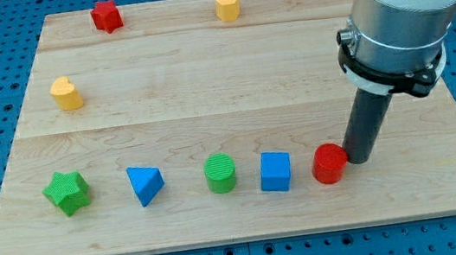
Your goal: Move the yellow hexagon towards the bottom left of the board
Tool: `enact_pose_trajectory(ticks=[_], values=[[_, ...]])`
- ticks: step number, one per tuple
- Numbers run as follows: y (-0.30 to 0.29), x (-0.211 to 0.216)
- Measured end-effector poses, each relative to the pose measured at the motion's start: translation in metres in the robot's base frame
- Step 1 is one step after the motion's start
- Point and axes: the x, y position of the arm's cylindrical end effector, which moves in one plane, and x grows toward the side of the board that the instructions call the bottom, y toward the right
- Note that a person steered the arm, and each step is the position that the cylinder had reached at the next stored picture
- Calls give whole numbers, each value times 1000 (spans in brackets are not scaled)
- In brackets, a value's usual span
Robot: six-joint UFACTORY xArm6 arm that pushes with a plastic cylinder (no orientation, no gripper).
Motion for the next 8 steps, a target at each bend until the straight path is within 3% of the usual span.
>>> enact_pose_trajectory(ticks=[3, 4, 5, 8], values=[[7, 17], [60, -29], [75, -65], [75, -207]])
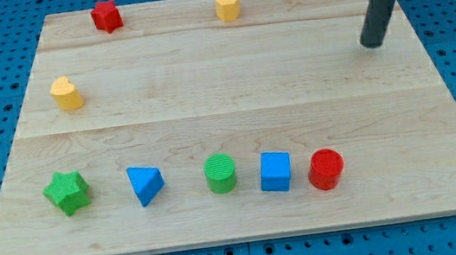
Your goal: Move the yellow hexagon towards the bottom left of the board
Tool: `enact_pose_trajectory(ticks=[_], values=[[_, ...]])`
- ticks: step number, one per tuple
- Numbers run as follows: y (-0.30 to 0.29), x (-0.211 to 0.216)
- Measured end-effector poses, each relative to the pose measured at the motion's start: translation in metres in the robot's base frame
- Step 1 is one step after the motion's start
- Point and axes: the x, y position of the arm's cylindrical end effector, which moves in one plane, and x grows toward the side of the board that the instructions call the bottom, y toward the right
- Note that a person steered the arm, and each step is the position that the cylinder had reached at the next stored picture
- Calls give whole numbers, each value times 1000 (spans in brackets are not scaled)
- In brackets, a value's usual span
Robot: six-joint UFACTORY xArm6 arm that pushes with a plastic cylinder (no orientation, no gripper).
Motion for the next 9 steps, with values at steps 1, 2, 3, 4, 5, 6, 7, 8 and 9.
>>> enact_pose_trajectory(ticks=[1, 2, 3, 4, 5, 6, 7, 8, 9], values=[[-6, -51], [-53, -96], [-105, -133], [-167, -135], [-217, -119], [-243, -86], [-251, -57], [-263, -19], [-301, 14]])
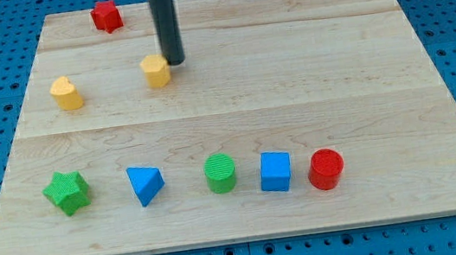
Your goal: Move the yellow hexagon towards the bottom left of the board
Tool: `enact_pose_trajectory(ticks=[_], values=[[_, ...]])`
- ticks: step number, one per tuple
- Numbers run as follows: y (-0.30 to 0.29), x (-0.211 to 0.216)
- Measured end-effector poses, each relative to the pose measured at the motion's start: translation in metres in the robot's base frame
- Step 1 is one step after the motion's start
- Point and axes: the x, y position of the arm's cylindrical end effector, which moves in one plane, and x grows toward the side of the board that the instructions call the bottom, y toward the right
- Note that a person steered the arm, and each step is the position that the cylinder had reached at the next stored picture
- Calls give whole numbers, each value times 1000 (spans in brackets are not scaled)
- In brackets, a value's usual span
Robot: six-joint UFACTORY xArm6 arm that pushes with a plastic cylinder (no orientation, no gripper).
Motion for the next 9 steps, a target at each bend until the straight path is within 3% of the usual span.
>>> enact_pose_trajectory(ticks=[2, 4, 6, 9], values=[[-75, 50], [-132, 56], [-165, 117], [-178, 106]])
